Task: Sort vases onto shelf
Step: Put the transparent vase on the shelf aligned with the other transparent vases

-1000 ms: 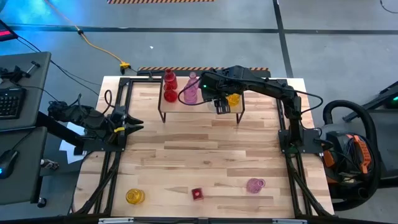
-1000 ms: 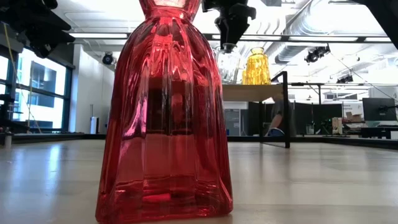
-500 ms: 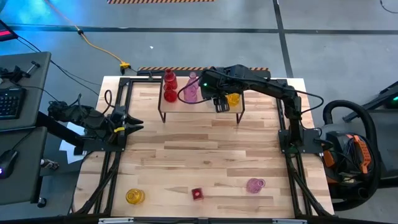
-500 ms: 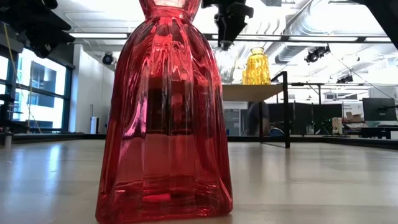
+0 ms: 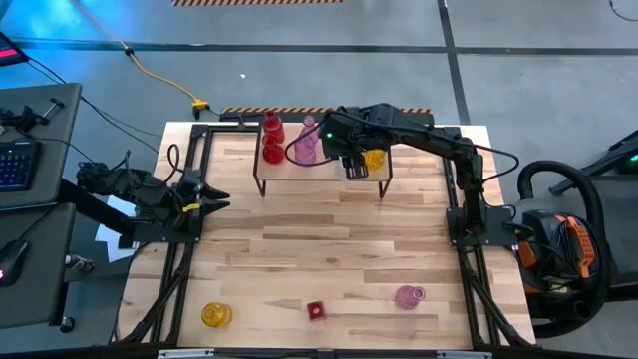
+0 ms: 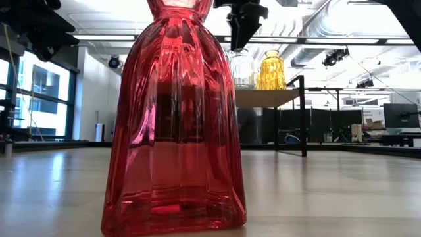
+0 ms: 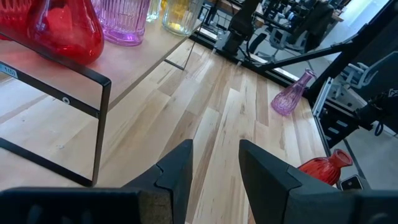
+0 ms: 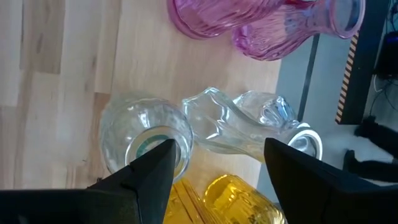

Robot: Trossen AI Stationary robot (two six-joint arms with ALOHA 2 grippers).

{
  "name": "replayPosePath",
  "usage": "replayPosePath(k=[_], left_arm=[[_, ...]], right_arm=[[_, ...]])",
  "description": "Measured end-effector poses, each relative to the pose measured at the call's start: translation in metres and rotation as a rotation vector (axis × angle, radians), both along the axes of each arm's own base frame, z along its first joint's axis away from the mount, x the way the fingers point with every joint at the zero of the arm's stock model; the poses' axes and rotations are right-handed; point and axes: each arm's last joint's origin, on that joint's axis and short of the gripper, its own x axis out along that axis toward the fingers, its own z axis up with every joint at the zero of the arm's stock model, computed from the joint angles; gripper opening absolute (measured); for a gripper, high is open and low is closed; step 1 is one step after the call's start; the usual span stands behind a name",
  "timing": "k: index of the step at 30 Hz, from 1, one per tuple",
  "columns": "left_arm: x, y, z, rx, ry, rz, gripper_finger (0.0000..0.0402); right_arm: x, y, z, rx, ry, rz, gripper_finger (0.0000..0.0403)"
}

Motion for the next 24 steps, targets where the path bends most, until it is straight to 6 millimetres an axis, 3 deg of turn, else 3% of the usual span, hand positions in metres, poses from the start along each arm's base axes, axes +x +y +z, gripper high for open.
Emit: replayPosePath(k=[24], left_arm=[[0.0,0.0,0.0,0.0,0.0,0.0,0.012]], right_arm=[[-0.002,0.0023,0.0011,0.023,0.008,-0.007,0.0236]])
